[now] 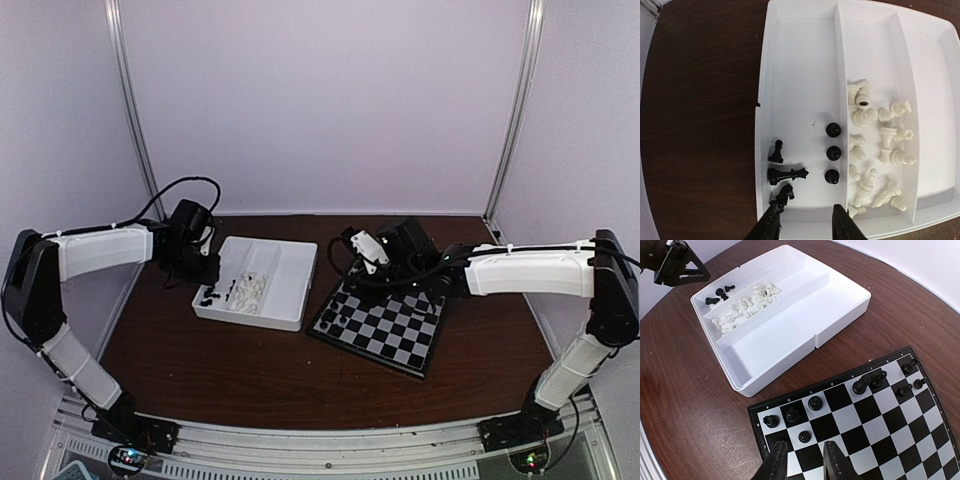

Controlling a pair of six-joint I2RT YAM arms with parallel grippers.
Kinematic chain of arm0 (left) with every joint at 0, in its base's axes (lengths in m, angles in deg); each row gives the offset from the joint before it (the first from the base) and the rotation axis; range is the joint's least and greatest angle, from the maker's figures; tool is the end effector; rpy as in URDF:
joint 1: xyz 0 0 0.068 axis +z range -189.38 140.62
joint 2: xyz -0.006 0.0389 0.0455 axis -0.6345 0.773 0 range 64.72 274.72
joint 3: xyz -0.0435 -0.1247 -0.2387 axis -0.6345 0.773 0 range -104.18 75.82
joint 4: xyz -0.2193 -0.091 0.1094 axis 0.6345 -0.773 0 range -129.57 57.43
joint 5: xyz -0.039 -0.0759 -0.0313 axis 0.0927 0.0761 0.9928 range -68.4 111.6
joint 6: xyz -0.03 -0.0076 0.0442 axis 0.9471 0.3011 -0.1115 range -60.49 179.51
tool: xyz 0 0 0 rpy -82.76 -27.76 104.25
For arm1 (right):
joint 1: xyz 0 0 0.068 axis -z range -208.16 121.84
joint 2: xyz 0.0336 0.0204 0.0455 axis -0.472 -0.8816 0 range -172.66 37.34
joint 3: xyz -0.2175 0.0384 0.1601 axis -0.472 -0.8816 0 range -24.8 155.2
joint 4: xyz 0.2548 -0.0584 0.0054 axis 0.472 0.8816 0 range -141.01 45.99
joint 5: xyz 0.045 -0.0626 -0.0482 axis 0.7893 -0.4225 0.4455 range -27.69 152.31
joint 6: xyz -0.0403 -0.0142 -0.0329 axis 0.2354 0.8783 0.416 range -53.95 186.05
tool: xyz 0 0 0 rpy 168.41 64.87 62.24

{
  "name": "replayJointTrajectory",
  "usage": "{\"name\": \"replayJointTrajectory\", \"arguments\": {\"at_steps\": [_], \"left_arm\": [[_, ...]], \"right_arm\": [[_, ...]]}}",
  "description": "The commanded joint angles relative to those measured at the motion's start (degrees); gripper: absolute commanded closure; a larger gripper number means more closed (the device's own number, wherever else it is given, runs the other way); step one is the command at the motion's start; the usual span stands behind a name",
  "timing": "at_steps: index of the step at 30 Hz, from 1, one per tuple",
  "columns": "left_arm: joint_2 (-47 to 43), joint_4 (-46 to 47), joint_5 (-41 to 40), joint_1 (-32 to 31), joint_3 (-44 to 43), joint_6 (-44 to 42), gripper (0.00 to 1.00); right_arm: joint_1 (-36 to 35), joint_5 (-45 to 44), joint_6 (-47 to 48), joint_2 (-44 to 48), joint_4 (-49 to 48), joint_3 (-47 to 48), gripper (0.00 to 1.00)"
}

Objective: Set up the chess pieces on the board
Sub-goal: Pick up the chess piece from the storage box.

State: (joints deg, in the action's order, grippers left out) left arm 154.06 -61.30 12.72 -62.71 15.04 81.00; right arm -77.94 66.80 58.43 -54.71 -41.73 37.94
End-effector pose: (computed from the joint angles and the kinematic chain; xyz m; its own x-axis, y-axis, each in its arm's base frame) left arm 0.2958 -0.1216 0.2211 -0.8342 -0.0345 -0.5504 0.0097 0.9970 -0.0772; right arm 0.2292 0.2752 0.2414 -0.5053 -0.3929 -0.7683 -0.7403 0.6548 0.1520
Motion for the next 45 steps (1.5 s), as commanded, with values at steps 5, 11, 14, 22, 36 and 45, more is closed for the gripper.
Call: {"name": "replayJointTrajectory", "arguments": {"at_steps": [5, 11, 14, 22, 36, 45], "left_arm": [[8.3, -11.2, 4.6, 3.6, -10.3, -4.8, 0.67], [12.6, -10.7, 8.8, 3.6, -13.4, -5.9, 0.72], [13.3, -9.0, 8.9, 3.6, -13.8, -6.2, 0.72], [18.5, -9.0, 13.3, 3.6, -18.9, -6.4, 0.73], [24.3, -9.3, 13.4, 3.6, -23.8, -6.6, 0.82], [26.3, -9.2, 14.0, 3.7, -25.1, -6.3, 0.85]], "right_arm": [[-0.2, -1.0, 0.2, 1.4, 0.0, 0.1, 0.73], [-0.2, -0.9, 0.0, 1.2, 0.0, 0.1, 0.73], [-0.2, -0.9, 0.1, 1.3, 0.1, 0.0, 0.73], [-0.2, -1.0, 0.2, 1.4, 0.4, 0.1, 0.73], [-0.2, -1.4, 0.5, 1.2, 0.7, 0.2, 0.73], [-0.2, -1.3, 0.5, 0.7, 0.8, 0.5, 0.73]]}}
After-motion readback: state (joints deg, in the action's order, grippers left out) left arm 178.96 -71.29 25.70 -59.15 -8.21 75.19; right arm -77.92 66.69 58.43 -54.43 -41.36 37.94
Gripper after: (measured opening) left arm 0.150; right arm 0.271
